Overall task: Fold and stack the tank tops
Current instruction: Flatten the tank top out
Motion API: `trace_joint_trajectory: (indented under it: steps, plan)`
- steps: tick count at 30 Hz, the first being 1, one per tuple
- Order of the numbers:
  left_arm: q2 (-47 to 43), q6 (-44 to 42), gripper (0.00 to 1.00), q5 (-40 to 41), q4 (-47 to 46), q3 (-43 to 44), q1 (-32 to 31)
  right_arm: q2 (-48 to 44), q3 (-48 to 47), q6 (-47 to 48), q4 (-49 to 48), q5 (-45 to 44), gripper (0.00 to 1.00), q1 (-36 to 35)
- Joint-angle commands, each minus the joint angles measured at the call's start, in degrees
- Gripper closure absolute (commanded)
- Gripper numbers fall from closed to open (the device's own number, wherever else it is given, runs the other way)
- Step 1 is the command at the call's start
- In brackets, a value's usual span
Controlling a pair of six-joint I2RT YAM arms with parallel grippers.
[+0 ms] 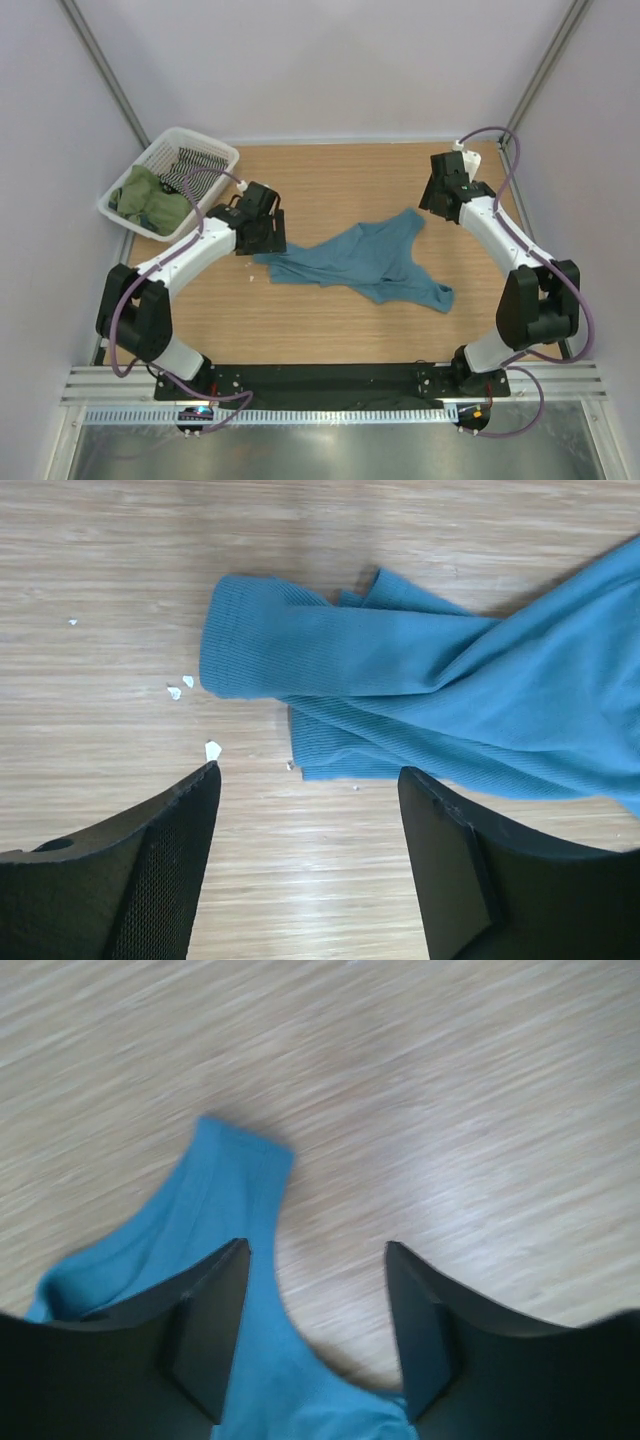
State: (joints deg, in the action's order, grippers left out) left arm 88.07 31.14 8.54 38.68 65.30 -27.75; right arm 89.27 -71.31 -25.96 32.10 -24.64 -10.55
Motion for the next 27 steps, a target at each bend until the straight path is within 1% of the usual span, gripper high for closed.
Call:
trace_joint_trajectory:
  steps: [1, 4, 6, 9, 10, 14, 17, 18, 19, 23, 27]
  plan:
    - [-4.6, -0.2, 0.25, 2.6, -2.4, -0.2, 0.0, -9.0, 3.3, 1.2, -6.5, 13.2, 0.41, -0.3]
    - [-7.5, 0.1, 0.25, 3.2, -4.4, -2.9, 0.2, -10.9, 7.2, 2.3, -9.2, 24.0, 0.49, -0.4]
    - [-9.1, 0.8, 0.23, 3.2, -6.8, -4.5, 0.5, -10.3, 9.5, 2.6, -11.7, 33.9, 0.51, -0.4]
    - [-11.6, 2.3, 0.23, 1.1, -11.5, -9.1, 1.4, -6.7, 8.9, 2.7, -13.2, 39.4, 0.51, -0.8]
    - [-12.3, 3.4, 0.22, 0.6, -12.6, -10.1, 1.8, -5.3, 7.4, 2.7, -13.0, 39.7, 0.51, -1.1]
    - [-13.0, 6.0, 0.23, -3.3, -18.4, -15.4, 5.2, 1.9, 2.2, 3.6, -11.3, 38.9, 0.4, -4.7]
    - [-14.2, 7.6, 0.24, -4.1, -21.3, -18.6, 6.2, 7.7, -1.8, 4.2, -10.0, 36.2, 0.38, -7.5]
    - [-14.6, 7.7, 0.23, -4.2, -22.0, -19.2, 6.3, 9.1, -2.8, 4.5, -9.7, 35.5, 0.39, -7.9]
    - [-15.1, 7.9, 0.24, -4.3, -22.8, -19.9, 6.3, 11.9, -4.6, 4.9, -9.1, 34.8, 0.43, -8.6]
    - [-17.6, 8.1, 0.25, -4.3, -23.0, -22.4, 6.3, 18.0, -9.7, 6.7, -7.1, 32.6, 0.53, -10.2]
    - [-19.7, 7.6, 0.25, -4.2, -21.6, -22.8, 6.4, 23.0, -13.9, 8.2, -4.2, 30.1, 0.52, -11.5]
